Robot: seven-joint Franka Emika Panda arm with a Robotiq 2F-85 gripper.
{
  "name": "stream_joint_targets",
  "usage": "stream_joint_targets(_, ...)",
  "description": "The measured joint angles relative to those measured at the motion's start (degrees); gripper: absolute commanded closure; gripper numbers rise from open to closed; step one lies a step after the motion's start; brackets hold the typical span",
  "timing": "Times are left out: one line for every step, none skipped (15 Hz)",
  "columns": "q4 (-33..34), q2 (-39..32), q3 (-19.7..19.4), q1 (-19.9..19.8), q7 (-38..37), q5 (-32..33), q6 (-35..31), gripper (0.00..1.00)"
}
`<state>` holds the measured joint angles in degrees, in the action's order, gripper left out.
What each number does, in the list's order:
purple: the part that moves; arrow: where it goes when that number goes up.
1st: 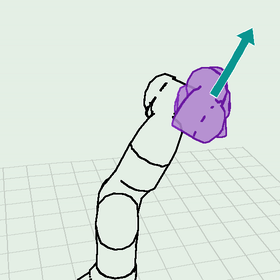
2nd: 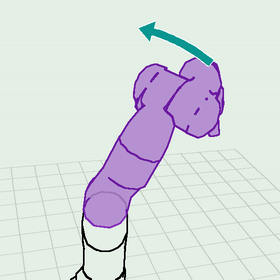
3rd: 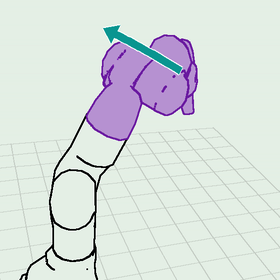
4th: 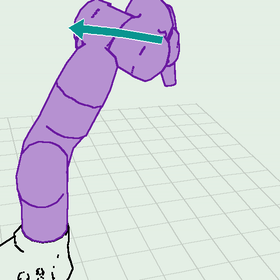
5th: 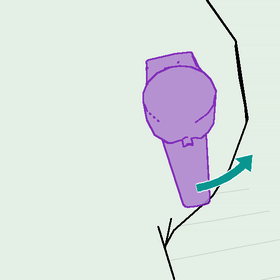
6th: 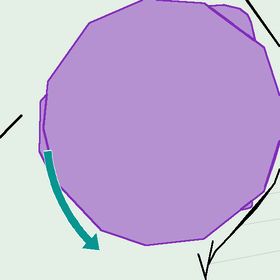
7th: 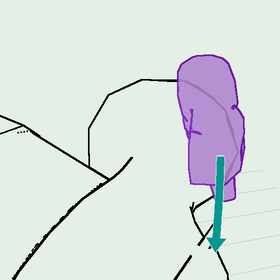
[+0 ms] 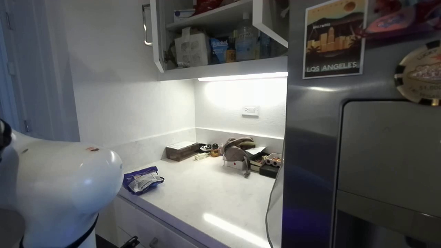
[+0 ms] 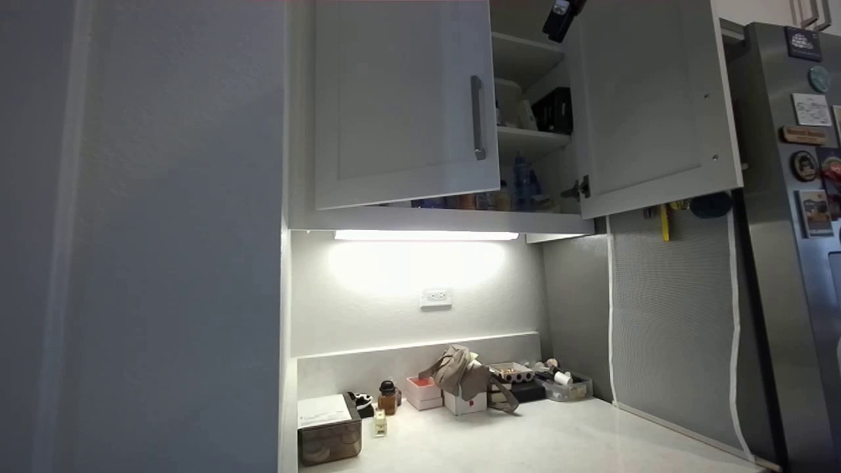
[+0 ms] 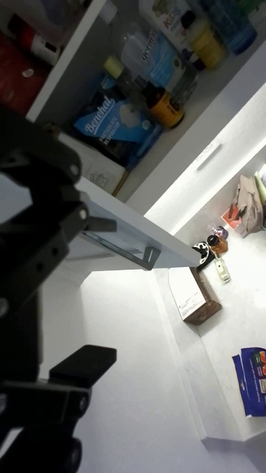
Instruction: Close the top cabinet doors
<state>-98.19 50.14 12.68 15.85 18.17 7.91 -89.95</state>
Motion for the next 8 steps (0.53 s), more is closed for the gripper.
stream_joint_targets(1.2, -0.5, 0.3, 0.0, 1.1, 0.9, -0.3, 0.57)
stream_joint_targets(2.3, -1.2, 0.6, 0.0, 2.1, 2.1, -0.9, 0.66)
stream_joint_targets(3.3, -2.1, 1.0, 0.0, 3.0, 3.3, -2.0, 0.73)
stream_joint_targets(4.3, -3.2, 1.4, -0.1, 3.7, 4.5, -3.5, 0.8)
stream_joint_targets(5.1, -4.4, 1.7, -0.1, 4.3, 5.5, -5.3, 0.88)
stream_joint_targets(6.0, -5.9, 2.0, -0.2, 4.6, 6.5, -7.2, 0.95)
stream_joint_targets(6.8, -7.6, 2.4, -0.2, 5.2, 7.5, -9.6, 1.0)
stream_joint_targets(7.4, -9.3, 2.8, -0.4, 5.4, 8.6, -12.2, 1.0)
